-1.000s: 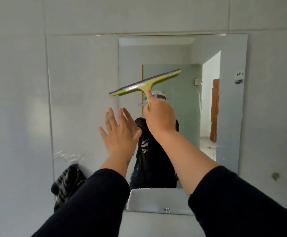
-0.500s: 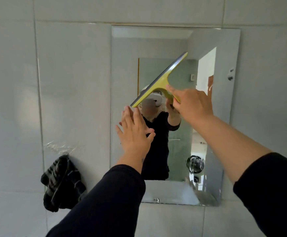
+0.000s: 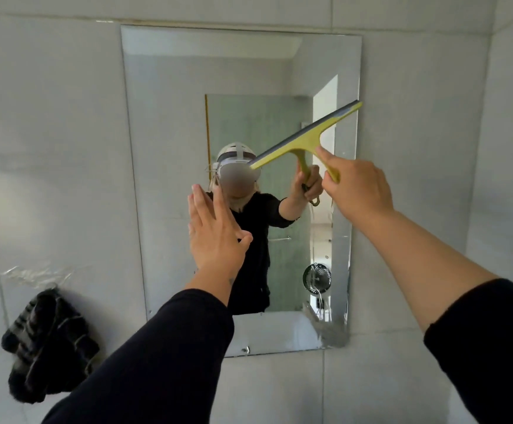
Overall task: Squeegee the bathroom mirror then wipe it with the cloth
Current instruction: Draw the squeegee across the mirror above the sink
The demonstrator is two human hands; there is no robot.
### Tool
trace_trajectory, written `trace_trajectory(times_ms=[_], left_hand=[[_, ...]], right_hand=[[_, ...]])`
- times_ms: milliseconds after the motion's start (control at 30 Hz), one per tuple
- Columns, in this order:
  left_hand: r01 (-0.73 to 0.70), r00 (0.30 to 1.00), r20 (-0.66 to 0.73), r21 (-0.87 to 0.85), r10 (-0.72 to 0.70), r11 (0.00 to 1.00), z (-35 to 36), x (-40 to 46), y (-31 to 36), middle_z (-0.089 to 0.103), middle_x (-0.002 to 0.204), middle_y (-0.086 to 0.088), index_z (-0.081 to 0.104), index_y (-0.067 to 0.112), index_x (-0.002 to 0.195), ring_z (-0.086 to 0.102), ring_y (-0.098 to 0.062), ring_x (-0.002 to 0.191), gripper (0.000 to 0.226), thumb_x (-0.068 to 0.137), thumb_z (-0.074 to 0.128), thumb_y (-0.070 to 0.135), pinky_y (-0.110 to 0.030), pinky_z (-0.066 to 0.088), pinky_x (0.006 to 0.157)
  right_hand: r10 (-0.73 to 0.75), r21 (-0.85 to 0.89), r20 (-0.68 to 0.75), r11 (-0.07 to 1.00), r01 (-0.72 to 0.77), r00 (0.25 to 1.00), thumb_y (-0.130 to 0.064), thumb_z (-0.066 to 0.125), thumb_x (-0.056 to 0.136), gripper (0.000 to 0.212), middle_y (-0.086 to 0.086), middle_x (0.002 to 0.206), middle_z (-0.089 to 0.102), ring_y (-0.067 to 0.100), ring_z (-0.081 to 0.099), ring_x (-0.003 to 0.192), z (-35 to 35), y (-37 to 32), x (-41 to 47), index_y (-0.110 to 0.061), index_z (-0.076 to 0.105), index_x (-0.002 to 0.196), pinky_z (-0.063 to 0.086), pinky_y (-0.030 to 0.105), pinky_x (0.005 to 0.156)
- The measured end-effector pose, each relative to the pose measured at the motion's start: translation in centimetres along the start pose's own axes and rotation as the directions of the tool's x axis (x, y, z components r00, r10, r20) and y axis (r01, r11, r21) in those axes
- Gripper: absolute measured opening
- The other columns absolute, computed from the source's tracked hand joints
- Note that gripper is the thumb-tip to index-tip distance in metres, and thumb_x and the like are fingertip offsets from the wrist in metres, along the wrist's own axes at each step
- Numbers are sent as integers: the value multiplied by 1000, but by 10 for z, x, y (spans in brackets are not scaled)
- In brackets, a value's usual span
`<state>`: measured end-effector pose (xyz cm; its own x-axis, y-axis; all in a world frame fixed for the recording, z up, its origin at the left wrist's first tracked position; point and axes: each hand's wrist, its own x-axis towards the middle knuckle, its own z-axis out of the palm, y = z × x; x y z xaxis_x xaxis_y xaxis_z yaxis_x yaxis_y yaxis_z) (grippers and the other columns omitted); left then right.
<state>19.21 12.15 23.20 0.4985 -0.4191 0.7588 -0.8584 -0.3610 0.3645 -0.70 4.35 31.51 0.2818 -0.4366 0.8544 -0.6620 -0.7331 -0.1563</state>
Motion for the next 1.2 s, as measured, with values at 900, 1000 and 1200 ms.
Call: trace_trajectory(times_ms=[900,1000,1200], left_hand=[[36,999,9,174,-38,984,-57,-9,-69,-9,159,-10,-3,19,150,-8,-26,147,102,81,65,51,-54,14,116],[43,999,6,188,-45,981,-61,-10,-78,-10,159,-10,-5,19,151,-8,-26,147,102,82,63,51,-54,13,116],[42,999,2,189,-43,981,-62,-12,-92,-10,159,-9,-5,19,151,-6,-28,147,101,83,63,50,-54,13,116]], right_hand=[[368,508,50,791,-340,929,-19,44,97,48,7,101,69,26,63,92,90,-146,-74,-25,37,144,45,29,68],[253,426,55,869,-252,966,-19,45,96,50,11,92,68,31,60,94,99,-158,-77,-26,36,145,42,31,62],[-53,212,129,977,25,990,-16,43,96,53,6,104,66,30,62,90,105,-154,-78,-32,30,145,44,35,62]])
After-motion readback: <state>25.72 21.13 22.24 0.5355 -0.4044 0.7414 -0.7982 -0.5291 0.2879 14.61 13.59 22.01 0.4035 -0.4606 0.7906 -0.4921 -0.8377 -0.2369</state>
